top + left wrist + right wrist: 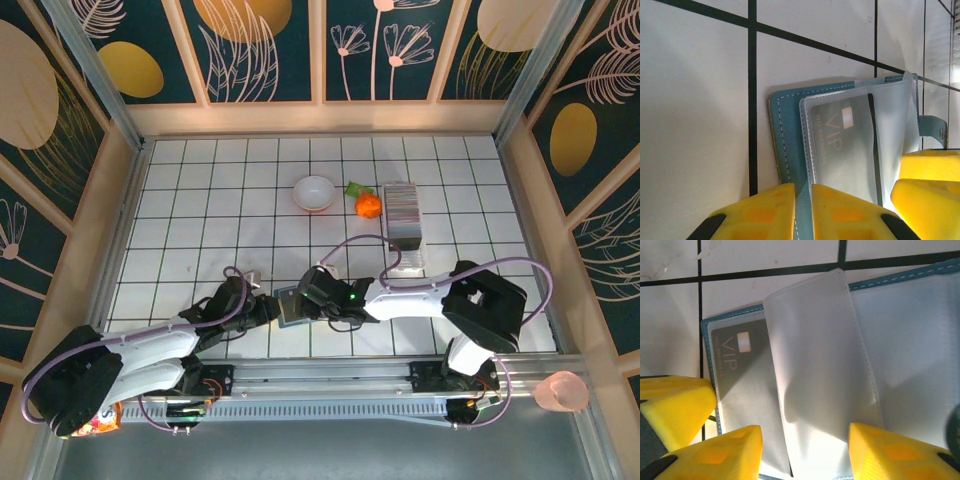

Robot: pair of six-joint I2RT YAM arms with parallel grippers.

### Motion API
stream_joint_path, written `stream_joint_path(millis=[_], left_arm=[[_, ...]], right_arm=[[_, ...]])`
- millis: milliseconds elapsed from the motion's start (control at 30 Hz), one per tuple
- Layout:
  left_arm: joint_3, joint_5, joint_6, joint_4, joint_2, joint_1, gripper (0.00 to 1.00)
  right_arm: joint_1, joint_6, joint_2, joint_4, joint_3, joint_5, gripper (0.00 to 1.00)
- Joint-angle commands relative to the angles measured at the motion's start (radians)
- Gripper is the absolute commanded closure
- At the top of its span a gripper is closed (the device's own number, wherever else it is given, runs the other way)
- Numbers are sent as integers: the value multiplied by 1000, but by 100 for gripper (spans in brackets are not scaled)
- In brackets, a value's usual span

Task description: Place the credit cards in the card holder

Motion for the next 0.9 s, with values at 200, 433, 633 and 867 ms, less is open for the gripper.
stream_joint_path(millis=[200,433,633,867], left_arm=[[-27,18,-12,-2,0,-3,83],[-27,19,-14,12,16,-2,83],[-42,3,-23,20,15,-1,84],[-40,-53,-28,-41,-45,-2,84]], right_arm=[[23,29,24,78,31,-19,53],[32,46,33,138,19,-37,54],[36,71,44,214,4,-51,55],[39,84,64,253,4,-55,55]])
